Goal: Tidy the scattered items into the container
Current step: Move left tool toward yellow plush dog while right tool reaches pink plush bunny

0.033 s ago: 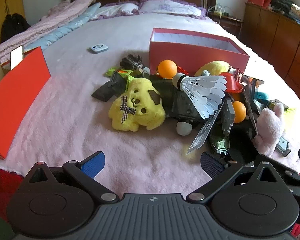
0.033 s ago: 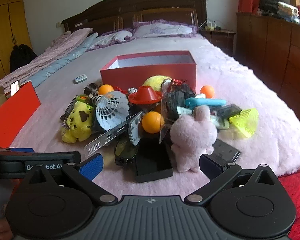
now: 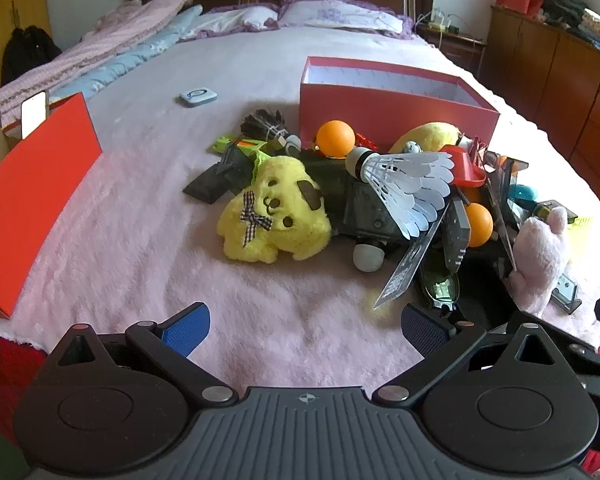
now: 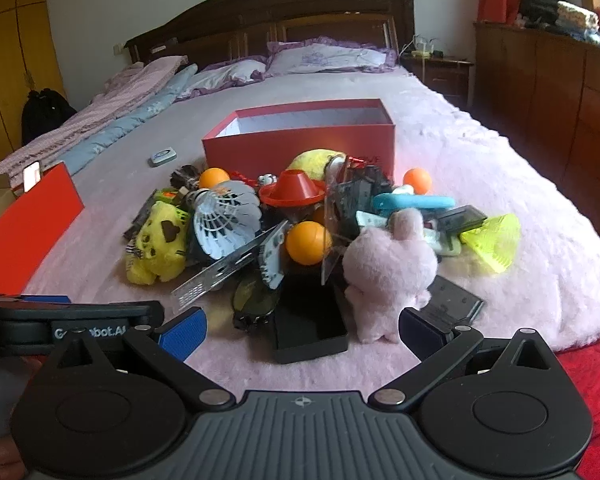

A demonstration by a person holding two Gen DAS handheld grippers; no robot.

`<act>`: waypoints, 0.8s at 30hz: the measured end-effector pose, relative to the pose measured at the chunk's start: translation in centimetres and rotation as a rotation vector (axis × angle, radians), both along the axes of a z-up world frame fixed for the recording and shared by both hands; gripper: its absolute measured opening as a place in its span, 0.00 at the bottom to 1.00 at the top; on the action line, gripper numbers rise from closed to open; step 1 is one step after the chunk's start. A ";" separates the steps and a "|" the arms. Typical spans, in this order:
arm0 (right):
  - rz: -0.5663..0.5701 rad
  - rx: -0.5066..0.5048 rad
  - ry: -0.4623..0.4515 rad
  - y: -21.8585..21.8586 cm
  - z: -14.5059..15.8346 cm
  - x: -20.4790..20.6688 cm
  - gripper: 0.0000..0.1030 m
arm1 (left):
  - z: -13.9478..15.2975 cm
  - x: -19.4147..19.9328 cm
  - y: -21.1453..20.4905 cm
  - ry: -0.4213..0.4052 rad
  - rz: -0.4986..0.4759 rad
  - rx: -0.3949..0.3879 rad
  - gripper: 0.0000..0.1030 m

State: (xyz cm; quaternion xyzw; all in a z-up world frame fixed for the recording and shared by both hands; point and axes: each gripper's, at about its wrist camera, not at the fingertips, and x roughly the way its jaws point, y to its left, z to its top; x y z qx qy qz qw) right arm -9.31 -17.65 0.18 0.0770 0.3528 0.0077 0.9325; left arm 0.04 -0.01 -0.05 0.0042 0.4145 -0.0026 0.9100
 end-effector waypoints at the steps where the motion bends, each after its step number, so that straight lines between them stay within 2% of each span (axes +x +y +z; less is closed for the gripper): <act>1: -0.002 -0.009 -0.004 0.0 0.1 0.0 1.00 | 0.0 0.0 0.0 -0.001 -0.002 -0.002 1.00; 7: -0.006 -0.035 -0.045 0.6 0.3 -0.6 1.00 | 0.0 0.0 0.1 0.002 -0.018 0.001 1.00; 8: -0.003 -0.041 -0.036 1.0 0.3 -0.6 1.00 | 0.0 0.0 0.1 0.003 -0.023 0.004 1.00; 11: 0.004 0.022 -0.011 0.0 -0.2 -0.2 1.00 | 0.0 0.1 0.0 0.011 -0.023 0.010 1.00; 24: 0.045 0.062 0.049 0.2 -1.0 0.2 1.00 | -0.5 0.6 0.4 0.032 0.008 -0.004 1.00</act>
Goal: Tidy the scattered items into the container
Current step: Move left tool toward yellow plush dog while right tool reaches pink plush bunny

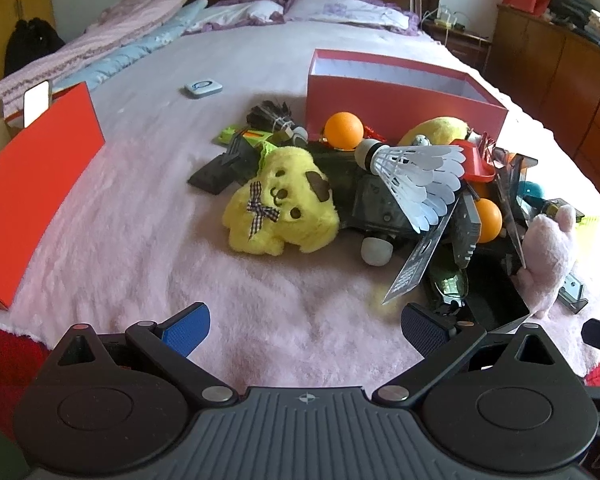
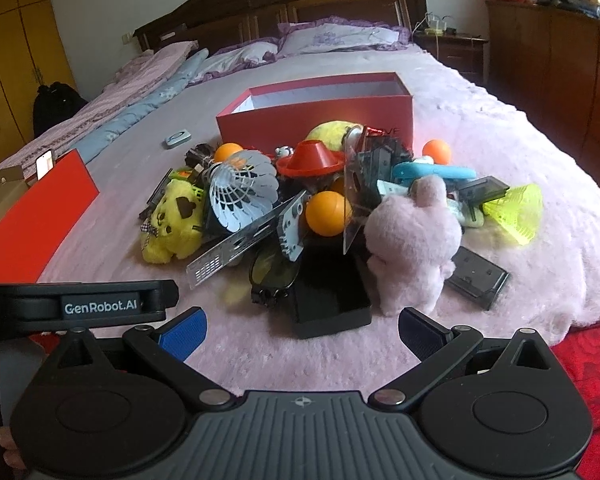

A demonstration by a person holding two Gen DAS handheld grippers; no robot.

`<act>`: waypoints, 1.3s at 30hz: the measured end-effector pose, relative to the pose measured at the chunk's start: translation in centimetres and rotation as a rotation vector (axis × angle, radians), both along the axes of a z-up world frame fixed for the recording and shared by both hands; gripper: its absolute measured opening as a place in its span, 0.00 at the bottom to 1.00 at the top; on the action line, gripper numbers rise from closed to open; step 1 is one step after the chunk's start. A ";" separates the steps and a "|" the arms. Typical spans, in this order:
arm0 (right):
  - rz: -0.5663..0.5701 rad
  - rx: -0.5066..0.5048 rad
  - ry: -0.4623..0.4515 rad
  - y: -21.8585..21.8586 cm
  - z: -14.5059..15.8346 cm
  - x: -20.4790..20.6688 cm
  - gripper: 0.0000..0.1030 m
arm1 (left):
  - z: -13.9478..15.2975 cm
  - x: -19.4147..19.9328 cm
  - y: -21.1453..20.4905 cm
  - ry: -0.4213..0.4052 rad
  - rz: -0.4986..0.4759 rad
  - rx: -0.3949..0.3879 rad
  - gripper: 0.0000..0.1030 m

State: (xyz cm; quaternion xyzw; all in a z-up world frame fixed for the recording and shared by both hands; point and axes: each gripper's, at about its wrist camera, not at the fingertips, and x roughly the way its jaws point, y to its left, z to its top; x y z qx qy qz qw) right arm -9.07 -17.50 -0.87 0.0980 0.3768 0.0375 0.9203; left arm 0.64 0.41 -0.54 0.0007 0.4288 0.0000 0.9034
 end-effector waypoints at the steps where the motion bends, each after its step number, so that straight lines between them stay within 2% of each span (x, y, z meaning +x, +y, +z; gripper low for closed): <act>1: 0.006 0.001 0.002 0.1 0.0 0.0 1.00 | -0.1 0.0 0.0 0.001 0.003 0.001 1.00; 39: 0.005 -0.007 0.076 0.0 -1.9 1.4 1.00 | -2.2 1.1 -0.1 0.063 0.007 0.022 1.00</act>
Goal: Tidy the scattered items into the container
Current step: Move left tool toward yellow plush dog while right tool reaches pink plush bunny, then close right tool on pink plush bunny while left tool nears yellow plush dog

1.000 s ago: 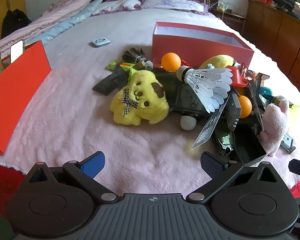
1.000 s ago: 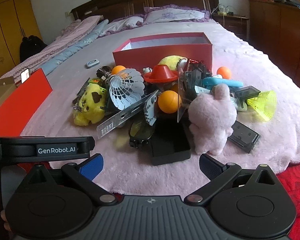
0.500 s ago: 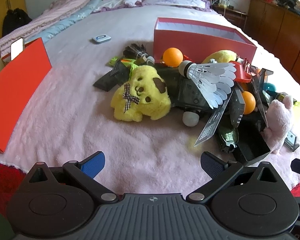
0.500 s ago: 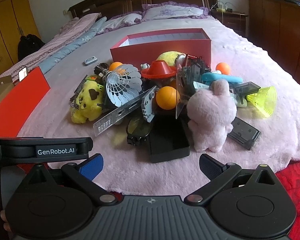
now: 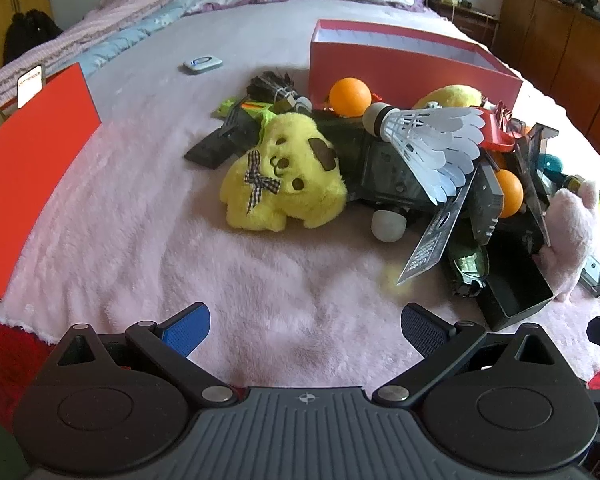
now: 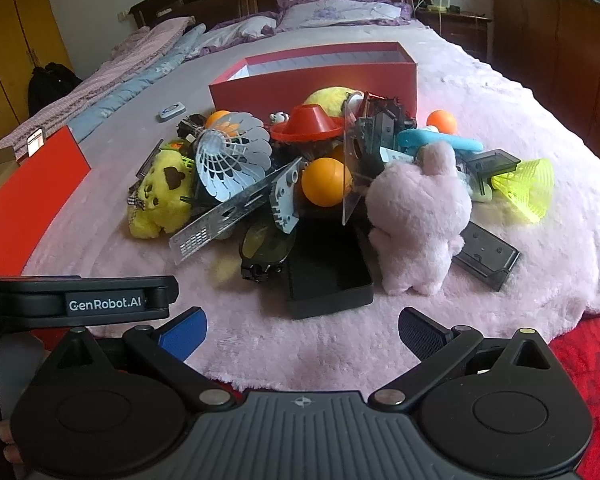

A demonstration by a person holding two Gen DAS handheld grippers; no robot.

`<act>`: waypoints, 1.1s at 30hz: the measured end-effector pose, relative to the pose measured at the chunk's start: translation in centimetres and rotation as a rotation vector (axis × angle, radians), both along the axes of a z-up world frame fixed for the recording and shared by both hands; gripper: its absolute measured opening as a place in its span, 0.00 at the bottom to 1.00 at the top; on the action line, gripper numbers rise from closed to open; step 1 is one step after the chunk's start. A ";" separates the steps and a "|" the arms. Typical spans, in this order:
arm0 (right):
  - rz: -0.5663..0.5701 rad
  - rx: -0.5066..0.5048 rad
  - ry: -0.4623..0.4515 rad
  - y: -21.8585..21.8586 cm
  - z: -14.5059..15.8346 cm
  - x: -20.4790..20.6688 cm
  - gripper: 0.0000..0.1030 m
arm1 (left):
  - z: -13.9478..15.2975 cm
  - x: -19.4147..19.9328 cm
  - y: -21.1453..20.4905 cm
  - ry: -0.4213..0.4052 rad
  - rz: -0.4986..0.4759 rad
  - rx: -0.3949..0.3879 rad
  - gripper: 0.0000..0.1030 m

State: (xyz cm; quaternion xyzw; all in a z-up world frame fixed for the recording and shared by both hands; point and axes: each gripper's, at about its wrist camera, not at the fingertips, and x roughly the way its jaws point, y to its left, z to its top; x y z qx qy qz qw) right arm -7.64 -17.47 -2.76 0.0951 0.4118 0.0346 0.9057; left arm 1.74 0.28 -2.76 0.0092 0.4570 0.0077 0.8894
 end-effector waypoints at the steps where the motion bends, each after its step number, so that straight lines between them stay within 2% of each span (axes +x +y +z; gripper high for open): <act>1: -0.005 0.001 0.003 -0.1 -0.1 0.1 1.00 | -0.1 0.1 0.0 0.002 -0.002 0.001 1.00; 8: -0.042 -0.004 0.021 -0.8 -0.4 0.9 1.00 | -0.4 0.8 0.7 -0.003 -0.034 0.040 1.00; 14: -0.064 -0.037 0.031 -1.1 -0.5 1.8 1.00 | -0.7 1.6 2.2 0.021 -0.026 0.016 1.00; 22: -0.099 -0.042 0.150 -2.3 -2.5 3.1 1.00 | -1.8 2.6 3.0 0.062 -0.030 0.022 1.00; 27: -0.138 -0.097 0.102 -3.5 -1.9 3.8 1.00 | -1.2 4.2 3.3 0.025 -0.043 0.053 1.00; 33: -0.178 -0.115 0.078 -5.1 -1.5 5.2 1.00 | -1.1 6.6 3.6 0.014 -0.046 0.032 1.00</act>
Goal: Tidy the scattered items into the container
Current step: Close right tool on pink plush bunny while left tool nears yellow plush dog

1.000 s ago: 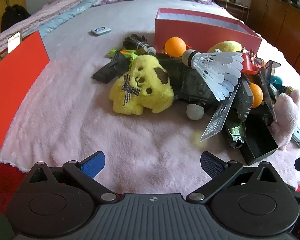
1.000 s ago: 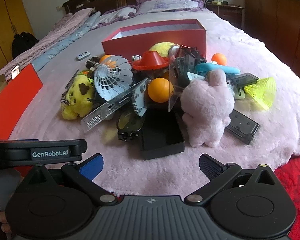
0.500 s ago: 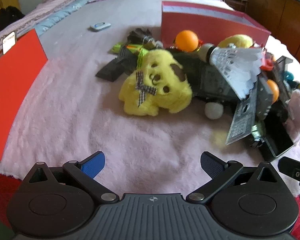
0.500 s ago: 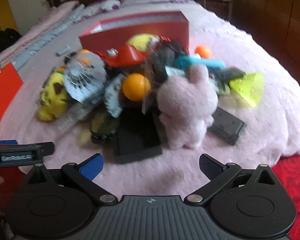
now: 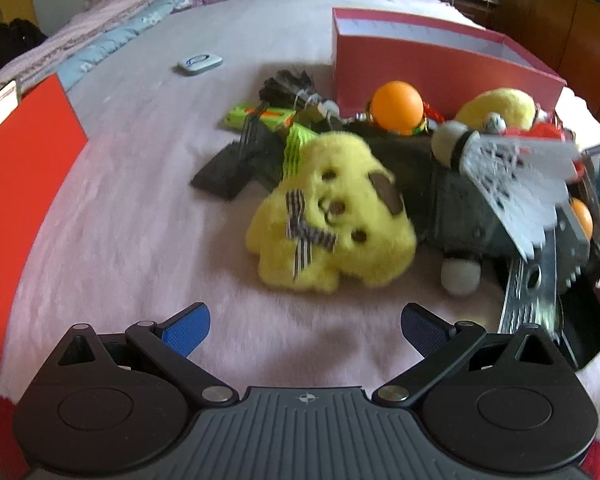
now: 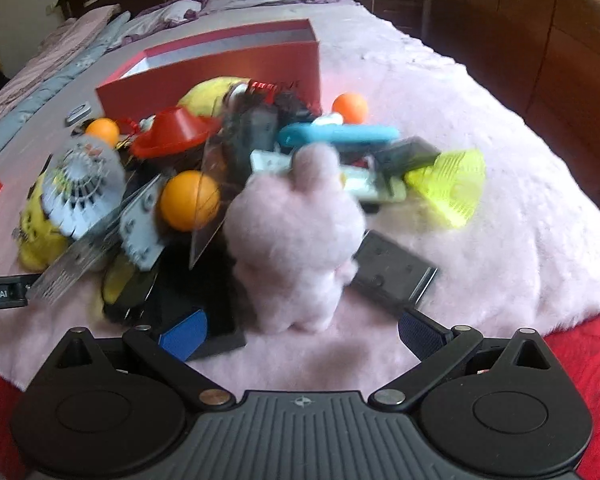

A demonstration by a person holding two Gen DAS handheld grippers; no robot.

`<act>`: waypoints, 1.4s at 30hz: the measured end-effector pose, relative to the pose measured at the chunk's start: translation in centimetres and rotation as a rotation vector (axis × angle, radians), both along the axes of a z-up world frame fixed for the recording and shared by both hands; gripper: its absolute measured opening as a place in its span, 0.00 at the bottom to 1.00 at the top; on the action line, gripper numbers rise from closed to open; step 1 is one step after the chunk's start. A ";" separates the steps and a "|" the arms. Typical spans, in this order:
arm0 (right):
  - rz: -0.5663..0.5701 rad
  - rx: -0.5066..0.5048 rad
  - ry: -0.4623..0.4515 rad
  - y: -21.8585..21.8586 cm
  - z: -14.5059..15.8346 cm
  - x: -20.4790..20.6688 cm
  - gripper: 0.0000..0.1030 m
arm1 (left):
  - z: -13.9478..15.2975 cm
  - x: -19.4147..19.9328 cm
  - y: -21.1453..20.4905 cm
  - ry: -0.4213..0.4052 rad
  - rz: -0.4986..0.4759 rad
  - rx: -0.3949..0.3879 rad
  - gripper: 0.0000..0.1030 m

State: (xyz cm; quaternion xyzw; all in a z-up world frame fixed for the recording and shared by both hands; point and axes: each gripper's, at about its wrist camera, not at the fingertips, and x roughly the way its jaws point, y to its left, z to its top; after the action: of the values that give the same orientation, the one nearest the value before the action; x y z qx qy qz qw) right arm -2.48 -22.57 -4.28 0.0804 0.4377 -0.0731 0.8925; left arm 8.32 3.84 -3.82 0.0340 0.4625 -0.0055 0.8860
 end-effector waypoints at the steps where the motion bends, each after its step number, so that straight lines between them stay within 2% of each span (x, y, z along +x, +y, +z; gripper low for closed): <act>1: -0.002 -0.009 -0.012 -0.1 0.2 0.3 1.00 | 0.2 0.3 0.1 -0.012 -0.003 0.000 1.00; 5: 0.006 -0.042 -0.067 -0.4 0.6 2.0 1.00 | 0.6 1.7 0.3 -0.065 -0.029 -0.004 1.00; 9: -0.004 0.008 -0.051 -0.6 -0.5 3.8 1.00 | 0.1 3.4 0.3 -0.067 -0.056 -0.022 1.00; 13: -0.009 0.032 0.001 -0.4 -2.6 4.9 1.00 | -1.0 4.8 0.0 -0.055 -0.083 -0.029 1.00; 17: 0.021 -0.039 -0.012 0.3 -3.6 4.9 1.00 | -2.1 5.5 -0.4 -0.039 -0.106 -0.039 0.99; 18: 0.024 -0.041 -0.016 0.4 -3.7 4.9 1.00 | -2.4 5.5 -0.4 -0.039 -0.112 -0.039 0.92; 19: 0.022 -0.037 -0.020 0.4 -3.6 4.9 0.99 | -2.5 5.4 -0.4 -0.042 -0.114 -0.045 0.89; 21: 0.030 -0.025 -0.032 0.4 -3.4 4.5 0.92 | -2.4 4.8 -0.2 -0.049 -0.112 -0.068 0.86; 23: 0.051 -0.023 -0.042 0.7 -3.1 4.0 0.73 | -2.3 4.0 0.3 -0.051 -0.112 -0.090 0.83; 26: 0.084 -0.025 -0.048 1.3 -2.6 3.3 0.62 | -2.2 2.6 1.1 -0.034 -0.130 -0.131 0.81; 28: 0.107 -0.003 -0.048 1.4 -2.1 2.6 0.59 | -1.9 1.4 1.6 -0.019 -0.160 -0.151 0.80; 30: 0.131 0.009 -0.050 1.3 -1.4 1.5 0.58 | -1.5 0.0 2.1 -0.007 -0.181 -0.159 0.69; 32: 0.156 0.011 -0.049 1.3 -0.7 0.4 0.56 | -1.1 -1.4 2.6 0.010 -0.187 -0.176 0.65; 37: 0.214 0.018 -0.027 1.7 0.6 -2.3 0.56 | -0.7 -3.9 3.1 0.034 -0.180 -0.219 0.66; 42: 0.225 0.003 0.006 2.3 -0.1 -3.4 0.59 | -0.1 -4.1 2.7 -0.013 -0.137 -0.147 0.85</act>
State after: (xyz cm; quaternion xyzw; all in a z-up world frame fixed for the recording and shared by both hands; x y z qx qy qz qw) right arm -5.90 -20.29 -4.36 0.0317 0.4469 0.0280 0.8936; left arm 4.23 6.57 -3.93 0.0003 0.4515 -0.0997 0.8867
